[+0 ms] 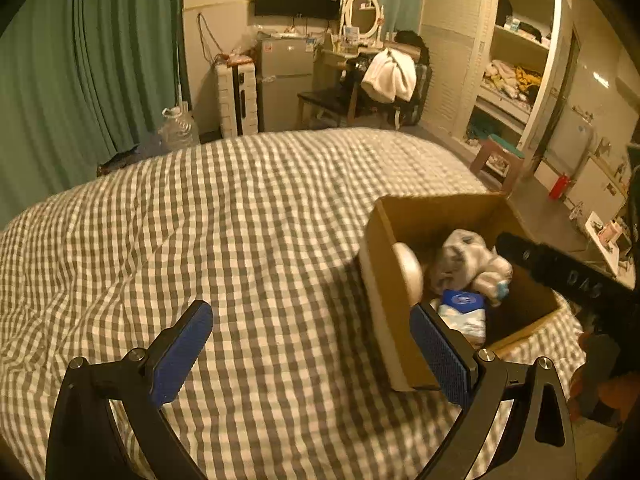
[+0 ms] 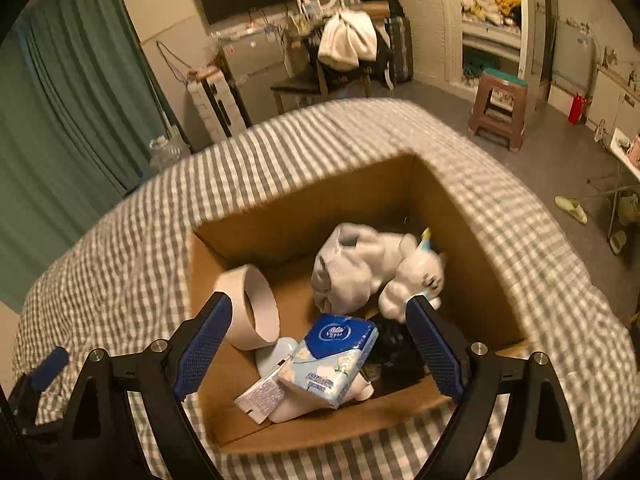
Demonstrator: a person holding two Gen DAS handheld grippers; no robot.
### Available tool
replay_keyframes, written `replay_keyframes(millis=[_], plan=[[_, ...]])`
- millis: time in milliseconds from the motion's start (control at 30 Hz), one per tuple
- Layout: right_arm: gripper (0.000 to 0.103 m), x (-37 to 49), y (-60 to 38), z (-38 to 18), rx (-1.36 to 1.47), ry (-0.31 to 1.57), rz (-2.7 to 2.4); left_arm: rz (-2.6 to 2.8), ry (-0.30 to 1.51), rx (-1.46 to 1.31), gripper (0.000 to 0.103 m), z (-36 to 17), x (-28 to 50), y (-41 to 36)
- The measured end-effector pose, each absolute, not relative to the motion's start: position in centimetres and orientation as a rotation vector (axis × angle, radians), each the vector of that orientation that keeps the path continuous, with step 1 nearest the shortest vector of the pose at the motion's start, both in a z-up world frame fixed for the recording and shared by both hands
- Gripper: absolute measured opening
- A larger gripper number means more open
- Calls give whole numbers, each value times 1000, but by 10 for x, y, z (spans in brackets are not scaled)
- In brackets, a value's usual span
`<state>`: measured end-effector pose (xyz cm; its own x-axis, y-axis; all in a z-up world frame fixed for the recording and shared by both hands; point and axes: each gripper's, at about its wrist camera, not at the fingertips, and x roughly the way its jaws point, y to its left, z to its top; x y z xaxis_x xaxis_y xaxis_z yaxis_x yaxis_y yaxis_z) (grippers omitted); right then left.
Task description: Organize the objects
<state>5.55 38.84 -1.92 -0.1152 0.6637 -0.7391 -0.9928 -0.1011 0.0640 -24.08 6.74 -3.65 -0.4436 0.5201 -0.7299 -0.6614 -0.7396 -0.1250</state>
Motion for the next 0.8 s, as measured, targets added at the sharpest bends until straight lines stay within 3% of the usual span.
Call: replay_keyframes(millis=[333, 533, 800], plan=[[92, 95, 309, 89, -425, 521, 1619, 2350, 59, -817, 103, 34, -147, 7], [99, 103, 232, 131, -493, 322, 1646, 2381, 165, -657, 103, 54, -88, -20], [101, 122, 156, 150, -483, 129, 1685, 2362, 175, -618, 103, 64, -48, -33]])
